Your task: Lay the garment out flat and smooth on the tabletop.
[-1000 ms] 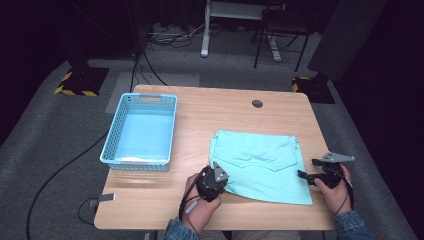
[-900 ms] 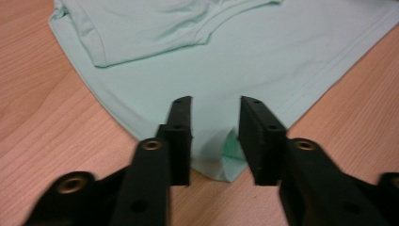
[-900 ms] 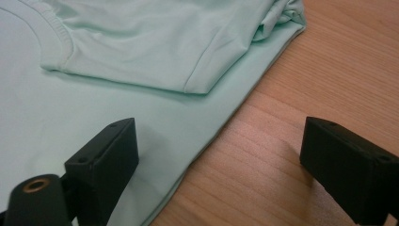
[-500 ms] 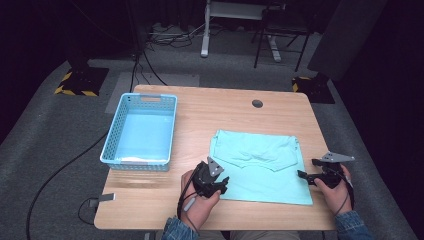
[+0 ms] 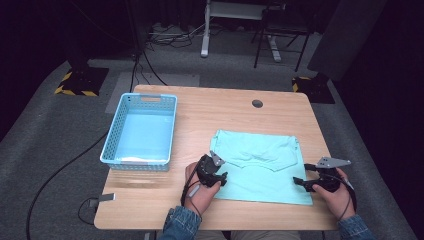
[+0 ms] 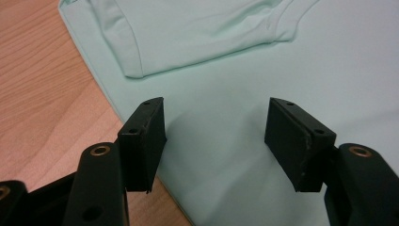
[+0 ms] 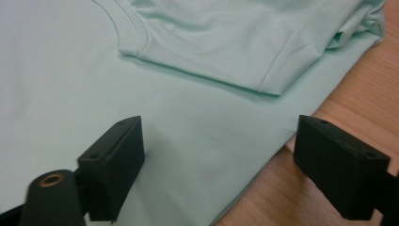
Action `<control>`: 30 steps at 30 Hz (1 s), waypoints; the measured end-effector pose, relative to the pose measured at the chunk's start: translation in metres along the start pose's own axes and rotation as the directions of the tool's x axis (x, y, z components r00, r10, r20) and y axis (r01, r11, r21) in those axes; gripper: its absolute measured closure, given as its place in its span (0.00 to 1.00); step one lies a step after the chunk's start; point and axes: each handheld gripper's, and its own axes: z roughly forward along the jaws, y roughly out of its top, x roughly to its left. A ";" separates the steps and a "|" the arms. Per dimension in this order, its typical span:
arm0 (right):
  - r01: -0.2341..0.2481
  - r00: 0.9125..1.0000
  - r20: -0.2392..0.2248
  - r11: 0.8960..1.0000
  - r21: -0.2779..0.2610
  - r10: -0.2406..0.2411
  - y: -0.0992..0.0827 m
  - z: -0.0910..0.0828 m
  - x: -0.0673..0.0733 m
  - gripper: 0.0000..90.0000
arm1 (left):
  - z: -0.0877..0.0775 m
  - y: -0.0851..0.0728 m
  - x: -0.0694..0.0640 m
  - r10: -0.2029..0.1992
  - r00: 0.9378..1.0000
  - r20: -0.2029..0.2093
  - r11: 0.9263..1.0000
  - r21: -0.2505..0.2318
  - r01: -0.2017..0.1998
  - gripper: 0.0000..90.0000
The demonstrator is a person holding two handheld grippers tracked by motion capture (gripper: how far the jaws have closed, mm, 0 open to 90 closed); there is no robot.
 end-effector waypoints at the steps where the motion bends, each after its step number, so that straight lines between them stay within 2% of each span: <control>1: -0.002 1.000 -0.004 1.000 -0.001 0.002 0.000 0.000 0.000 0.18 | -0.001 -0.001 -0.001 -0.004 1.000 0.003 1.000 0.006 0.004 0.43; 7: 0.019 1.000 -0.021 1.000 0.007 -0.019 -0.004 -0.005 -0.001 0.22 | -0.010 -0.008 -0.014 -0.011 1.000 0.019 1.000 0.018 0.010 0.44; 9: 0.026 0.999 -0.032 0.999 0.033 -0.025 -0.004 -0.010 -0.001 0.28 | -0.014 -0.008 -0.016 -0.026 0.999 0.041 0.999 0.021 0.025 0.44; 12: 0.047 0.998 -0.040 0.995 0.090 -0.043 0.003 -0.015 0.001 0.34 | -0.018 -0.005 -0.013 -0.036 0.999 0.017 0.999 -0.012 0.036 0.41; 14: 0.051 0.999 -0.020 0.998 0.048 -0.050 0.010 -0.016 0.003 0.34 | -0.017 0.001 -0.009 -0.043 0.999 0.009 0.999 -0.030 0.044 0.39; 17: 0.054 0.999 0.000 0.999 0.005 -0.054 0.023 -0.011 0.005 0.36 | -0.011 0.011 -0.005 -0.030 0.999 -0.009 0.999 -0.043 0.030 0.38; 22: 0.050 0.999 0.017 0.999 0.019 -0.050 0.033 0.009 0.002 0.44 | 0.005 0.023 -0.001 -0.013 1.000 -0.012 0.999 -0.048 0.013 0.39; 25: 0.039 0.999 0.023 0.998 0.051 -0.040 0.034 0.018 -0.005 0.48 | 0.016 0.028 -0.001 0.000 1.000 -0.006 1.000 -0.031 0.000 0.45; 27: 0.009 1.000 0.018 0.999 0.053 -0.010 0.034 0.021 -0.008 0.50 | 0.022 0.030 0.001 0.001 1.000 0.003 1.000 -0.014 -0.001 0.50; 30: 0.016 1.000 0.026 0.998 0.061 -0.018 0.036 0.020 -0.009 0.62 | 0.026 0.031 0.001 -0.024 0.999 0.024 0.999 -0.021 0.025 0.67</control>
